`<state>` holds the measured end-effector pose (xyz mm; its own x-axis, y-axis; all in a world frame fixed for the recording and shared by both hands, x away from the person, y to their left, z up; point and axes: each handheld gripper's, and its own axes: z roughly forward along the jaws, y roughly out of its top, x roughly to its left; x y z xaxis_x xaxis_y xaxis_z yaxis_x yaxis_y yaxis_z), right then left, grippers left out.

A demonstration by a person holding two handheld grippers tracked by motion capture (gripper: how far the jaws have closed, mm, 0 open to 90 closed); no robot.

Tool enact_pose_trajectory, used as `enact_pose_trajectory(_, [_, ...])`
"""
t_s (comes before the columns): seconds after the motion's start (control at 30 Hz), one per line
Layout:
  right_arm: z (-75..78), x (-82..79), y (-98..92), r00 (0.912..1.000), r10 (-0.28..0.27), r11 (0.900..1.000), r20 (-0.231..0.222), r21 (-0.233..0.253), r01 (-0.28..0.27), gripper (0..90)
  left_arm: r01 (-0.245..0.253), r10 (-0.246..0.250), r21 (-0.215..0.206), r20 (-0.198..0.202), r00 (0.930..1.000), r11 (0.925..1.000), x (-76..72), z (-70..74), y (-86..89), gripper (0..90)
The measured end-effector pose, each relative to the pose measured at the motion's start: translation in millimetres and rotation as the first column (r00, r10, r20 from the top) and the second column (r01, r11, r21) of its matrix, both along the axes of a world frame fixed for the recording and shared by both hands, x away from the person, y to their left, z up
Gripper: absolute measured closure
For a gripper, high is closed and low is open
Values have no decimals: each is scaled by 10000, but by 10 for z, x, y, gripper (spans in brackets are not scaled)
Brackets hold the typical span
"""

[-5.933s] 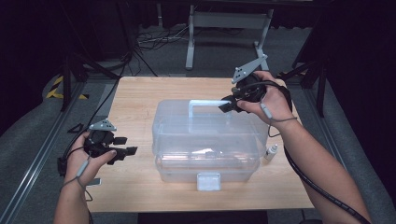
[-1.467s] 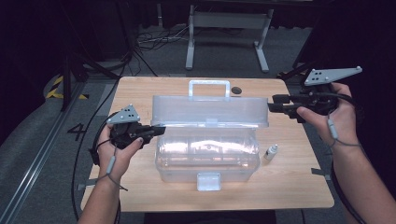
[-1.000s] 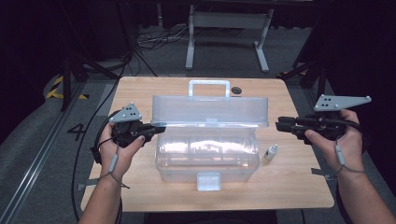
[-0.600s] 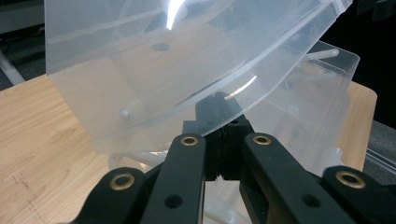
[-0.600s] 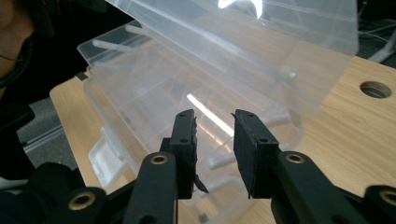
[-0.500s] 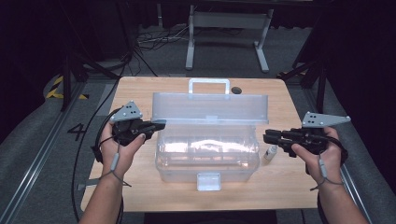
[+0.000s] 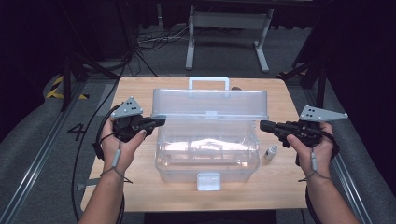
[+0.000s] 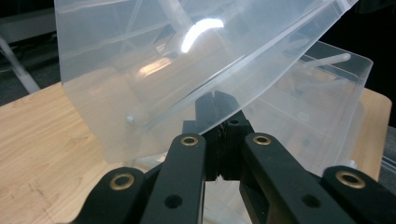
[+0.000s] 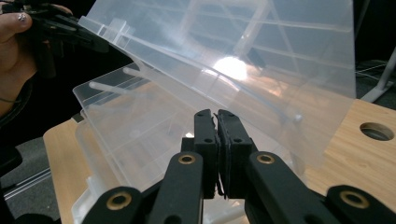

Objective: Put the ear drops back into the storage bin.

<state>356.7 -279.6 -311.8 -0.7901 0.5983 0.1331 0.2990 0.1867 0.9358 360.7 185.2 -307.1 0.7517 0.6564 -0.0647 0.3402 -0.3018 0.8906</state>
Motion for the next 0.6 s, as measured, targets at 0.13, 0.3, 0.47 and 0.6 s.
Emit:
enact_pose_trajectory(0.13, [22, 43, -6, 9998, -199, 9998, 88, -75, 199, 865, -54, 54, -40, 48, 10000, 10000, 27, 21, -12, 881])
enact_pose_trajectory(0.3, [47, 78, 12, 9990, -388, 9991, 223, -163, 391, 865, -110, 110, 104, 80, 9999, 9999, 72, 64, -17, 874])
enact_pose_trajectory(0.47, [79, 127, 33, 9984, -485, 9985, 291, -247, 492, 851, -184, 184, 136, 37, 9998, 9997, 117, 102, -28, 868])
enact_pose_trajectory(0.6, [114, 165, 63, 9974, -588, 9973, 412, -426, 606, 825, -265, 265, 133, 43, 9996, 9996, 160, 133, -35, 857])
